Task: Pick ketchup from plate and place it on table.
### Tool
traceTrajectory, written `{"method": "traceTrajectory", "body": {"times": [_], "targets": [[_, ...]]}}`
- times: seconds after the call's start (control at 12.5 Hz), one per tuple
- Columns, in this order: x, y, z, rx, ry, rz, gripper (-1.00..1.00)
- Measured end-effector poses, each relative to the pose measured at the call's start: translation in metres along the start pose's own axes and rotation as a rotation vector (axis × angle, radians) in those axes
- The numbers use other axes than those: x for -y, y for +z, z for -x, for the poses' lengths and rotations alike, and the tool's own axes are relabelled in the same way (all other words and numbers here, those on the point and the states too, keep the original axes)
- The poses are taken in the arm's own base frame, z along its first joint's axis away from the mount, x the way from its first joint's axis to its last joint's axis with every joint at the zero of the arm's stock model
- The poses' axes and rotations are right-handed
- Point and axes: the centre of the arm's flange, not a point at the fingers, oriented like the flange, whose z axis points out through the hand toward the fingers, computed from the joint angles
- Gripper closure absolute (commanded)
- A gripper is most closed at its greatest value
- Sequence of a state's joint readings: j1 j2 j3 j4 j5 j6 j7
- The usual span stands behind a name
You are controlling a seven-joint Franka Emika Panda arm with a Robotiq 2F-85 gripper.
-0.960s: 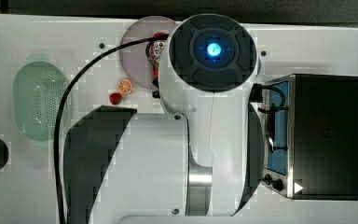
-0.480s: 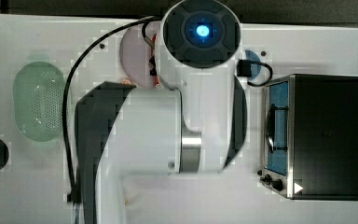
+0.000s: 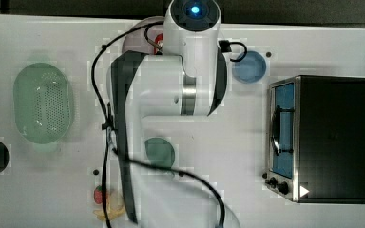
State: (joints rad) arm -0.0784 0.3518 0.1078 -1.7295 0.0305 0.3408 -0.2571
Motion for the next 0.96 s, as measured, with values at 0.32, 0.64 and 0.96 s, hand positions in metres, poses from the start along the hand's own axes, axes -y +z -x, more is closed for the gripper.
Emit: {"method": "traceTrajectory", "body": {"times": [0.32, 0.64, 0.96], "targets": [[0.020, 0.057, -0.025, 0.040, -0.173, 0.058, -1.00], [0.058, 0.079, -0.047, -0.049, -0.297, 0.058, -1.00], [0.091, 0.108, -0.063, -0.167, -0.394, 0.046, -1.00]]}}
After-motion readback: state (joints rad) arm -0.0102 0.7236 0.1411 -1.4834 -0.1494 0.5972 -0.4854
